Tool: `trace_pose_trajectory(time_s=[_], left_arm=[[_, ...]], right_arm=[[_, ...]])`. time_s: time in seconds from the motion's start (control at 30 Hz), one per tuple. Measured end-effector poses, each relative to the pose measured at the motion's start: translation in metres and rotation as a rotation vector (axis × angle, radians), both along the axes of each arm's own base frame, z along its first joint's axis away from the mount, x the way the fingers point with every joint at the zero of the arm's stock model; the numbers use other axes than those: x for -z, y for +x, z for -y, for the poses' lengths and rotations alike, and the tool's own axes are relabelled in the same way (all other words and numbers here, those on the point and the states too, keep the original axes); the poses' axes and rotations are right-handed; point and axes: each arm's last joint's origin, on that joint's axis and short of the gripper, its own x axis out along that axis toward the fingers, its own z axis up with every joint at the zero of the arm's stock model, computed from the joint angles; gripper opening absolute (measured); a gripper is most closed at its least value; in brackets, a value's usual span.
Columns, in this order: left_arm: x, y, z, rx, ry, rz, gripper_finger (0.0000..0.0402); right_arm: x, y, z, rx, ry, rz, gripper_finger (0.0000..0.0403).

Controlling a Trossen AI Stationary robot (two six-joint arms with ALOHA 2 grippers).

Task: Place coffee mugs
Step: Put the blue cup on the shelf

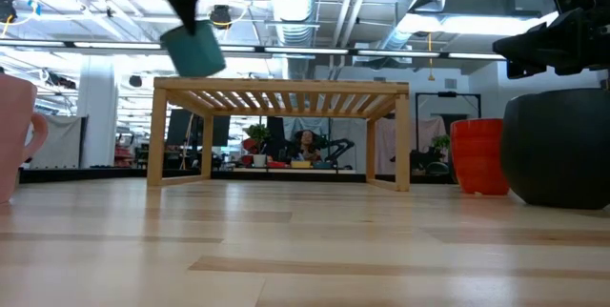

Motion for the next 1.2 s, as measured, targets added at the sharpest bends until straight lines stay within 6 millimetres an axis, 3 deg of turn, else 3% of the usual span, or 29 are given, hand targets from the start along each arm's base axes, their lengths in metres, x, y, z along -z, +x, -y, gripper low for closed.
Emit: trace_pose_trajectory(time_s=[0.23, 0.4, 0.87, 1.2], left_arm=[[0.0, 0.05, -0.03, 0.063, -0.025, -0.083, 0.0002], [0.01, 0.065, -0.043, 0.048, -0.063, -0.163, 0.0002], [0.016, 0.054, -0.063, 0.02, -0.14, -0.185, 0.0002], [0.016, 0.051, -0.066, 0.011, -0.147, -0.184, 0.0018]], right_arm=[[0.0, 0.0, 0.0, 0.0, 0.0, 0.0, 0.0054], [0.0, 0.0, 0.0, 0.0, 0.0, 0.0, 0.0054], [0.0, 0.0, 0.0, 0.0, 0.0, 0.0, 0.0054], [0.0, 0.0, 0.0, 0.0, 0.0, 0.0, 0.0054]])
